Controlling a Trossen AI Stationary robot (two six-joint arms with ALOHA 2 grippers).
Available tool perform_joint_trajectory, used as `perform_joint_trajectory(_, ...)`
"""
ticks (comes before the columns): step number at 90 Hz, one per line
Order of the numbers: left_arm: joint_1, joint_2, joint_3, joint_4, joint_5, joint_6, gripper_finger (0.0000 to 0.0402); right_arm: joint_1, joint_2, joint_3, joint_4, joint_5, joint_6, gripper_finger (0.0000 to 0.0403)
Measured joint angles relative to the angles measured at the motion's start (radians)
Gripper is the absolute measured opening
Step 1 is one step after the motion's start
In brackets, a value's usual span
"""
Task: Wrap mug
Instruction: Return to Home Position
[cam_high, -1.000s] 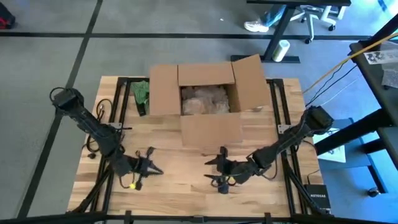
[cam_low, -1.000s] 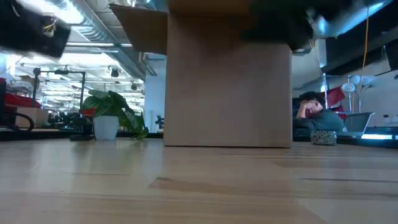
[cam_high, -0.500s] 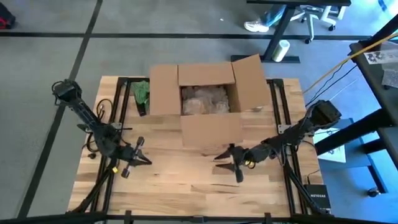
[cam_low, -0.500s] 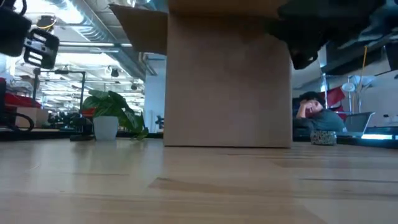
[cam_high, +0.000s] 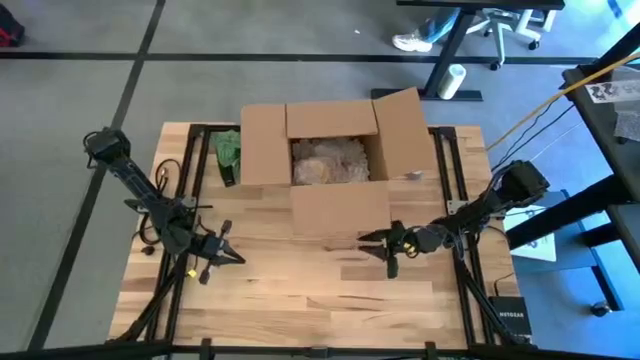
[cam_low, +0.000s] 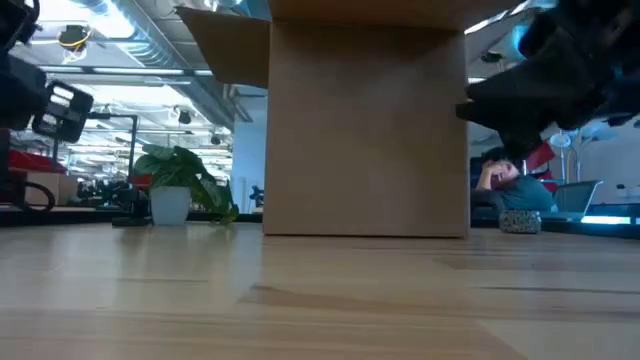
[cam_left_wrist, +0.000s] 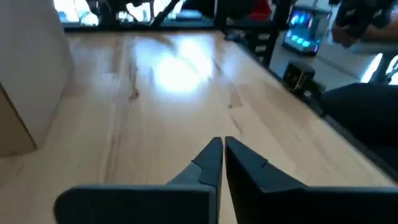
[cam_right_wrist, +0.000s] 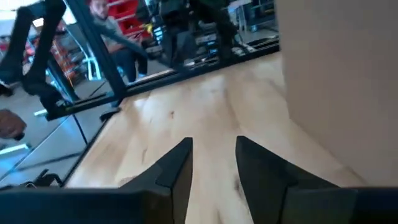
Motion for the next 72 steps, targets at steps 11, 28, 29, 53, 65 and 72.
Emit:
perform_joint_trajectory(11, 0.0, 0.0, 0.0, -0.002, -0.005, -0.023, 0.0, 0.008, 0.0, -0.116, 0.244, -0.092, -0.07, 0.0108)
perform_joint_trajectory(28, 0.0, 0.0, 0.0, 0.016, -0.011, -0.012, 0.0, 0.025, -0.053, -0.148, 0.305, -0.171, -0.166, 0.0108)
perform_joint_trajectory(29, 0.0, 0.0, 0.0, 0.017, -0.012, -0.012, 0.0, 0.025, -0.053, -0.148, 0.307, -0.179, -0.173, 0.0108)
perform_joint_trajectory(53, 0.007, -0.01, 0.0, 0.171, -0.024, 0.14, 0.0, 0.011, -0.168, -0.148, 0.292, -0.226, -0.318, 0.0108)
perform_joint_trajectory(65, 0.027, -0.033, 0.0, 0.246, -0.026, 0.226, 0.0, 0.011, -0.287, -0.148, 0.296, -0.216, -0.449, 0.0108)
perform_joint_trajectory(72, 0.04, -0.062, 0.0, 0.283, -0.026, 0.28, 0.0, 0.011, -0.37, -0.148, 0.297, -0.216, -0.537, 0.0108)
